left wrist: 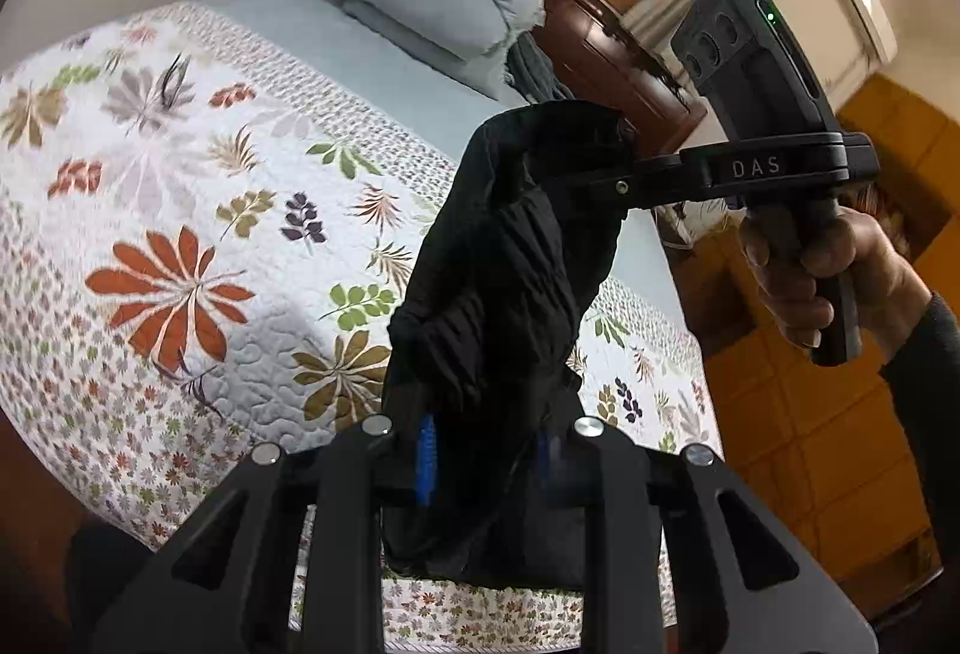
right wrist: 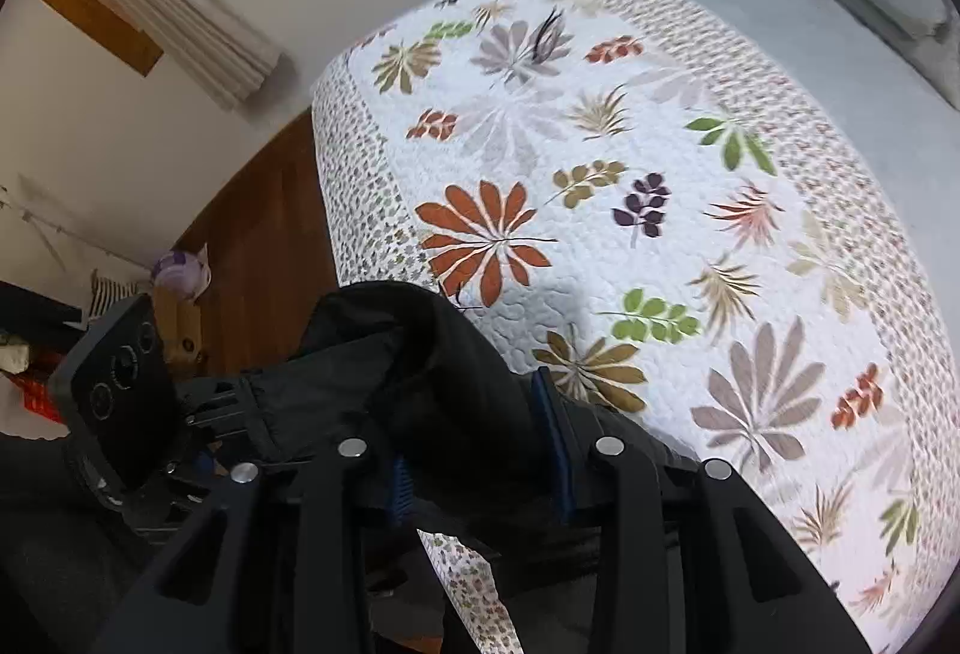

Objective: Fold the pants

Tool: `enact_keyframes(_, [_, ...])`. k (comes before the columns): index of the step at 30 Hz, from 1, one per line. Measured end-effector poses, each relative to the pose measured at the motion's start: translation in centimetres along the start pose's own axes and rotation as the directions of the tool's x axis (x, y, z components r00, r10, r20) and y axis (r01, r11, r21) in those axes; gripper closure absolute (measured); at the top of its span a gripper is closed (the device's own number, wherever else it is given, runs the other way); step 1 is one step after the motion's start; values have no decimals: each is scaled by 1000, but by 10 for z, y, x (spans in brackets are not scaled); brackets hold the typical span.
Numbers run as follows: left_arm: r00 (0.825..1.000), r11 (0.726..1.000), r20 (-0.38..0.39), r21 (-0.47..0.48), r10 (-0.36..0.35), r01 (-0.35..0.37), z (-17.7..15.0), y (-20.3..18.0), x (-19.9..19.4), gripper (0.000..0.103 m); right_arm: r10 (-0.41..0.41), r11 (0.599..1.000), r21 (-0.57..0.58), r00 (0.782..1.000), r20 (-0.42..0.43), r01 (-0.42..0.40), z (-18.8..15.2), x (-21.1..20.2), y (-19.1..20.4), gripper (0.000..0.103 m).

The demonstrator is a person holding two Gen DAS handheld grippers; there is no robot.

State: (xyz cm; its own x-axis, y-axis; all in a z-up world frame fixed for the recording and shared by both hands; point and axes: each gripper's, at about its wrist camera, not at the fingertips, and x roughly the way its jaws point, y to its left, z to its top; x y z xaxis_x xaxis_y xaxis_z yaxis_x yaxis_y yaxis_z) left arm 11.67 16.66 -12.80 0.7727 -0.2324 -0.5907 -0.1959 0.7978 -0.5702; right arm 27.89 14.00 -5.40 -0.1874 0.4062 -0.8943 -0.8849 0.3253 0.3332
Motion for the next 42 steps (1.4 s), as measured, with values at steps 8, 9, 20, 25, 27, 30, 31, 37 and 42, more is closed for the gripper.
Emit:
enact_keyframes(8, [998,990,-26,131,52,-48,-5,-60,1,81,-27,999,40,997,73,24,-43,-41,-13,67])
enact_keyframes(9, [998,989,-30,140,53,-48,-6,-66,1,81,-29,999,46,997,78,25,-48,-44,-16,67])
enact_keyframes(20, [997,964,-45,262,57,-43,-19,-115,13,81,-52,997,64,992,114,45,-89,-71,-39,67])
enact_keyframes(25, [998,959,-49,280,50,-35,-19,-125,19,81,-61,997,56,990,125,54,-98,-78,-47,67])
enact_keyframes(27, [997,957,-52,288,49,-32,-19,-129,22,81,-62,997,52,990,128,56,-99,-81,-50,67])
enact_keyframes(30, [997,955,-57,296,46,-27,-19,-133,26,81,-65,997,45,989,129,60,-101,-82,-53,67])
enact_keyframes(31, [997,954,-58,298,45,-25,-18,-134,28,81,-66,997,43,989,130,61,-102,-83,-53,67])
enact_keyframes(37, [997,949,-68,316,37,-14,-19,-143,34,81,-78,997,23,987,142,76,-107,-89,-57,67])
enact_keyframes(42, [996,941,-77,339,35,-6,-24,-153,41,81,-98,995,7,984,149,98,-118,-95,-60,68])
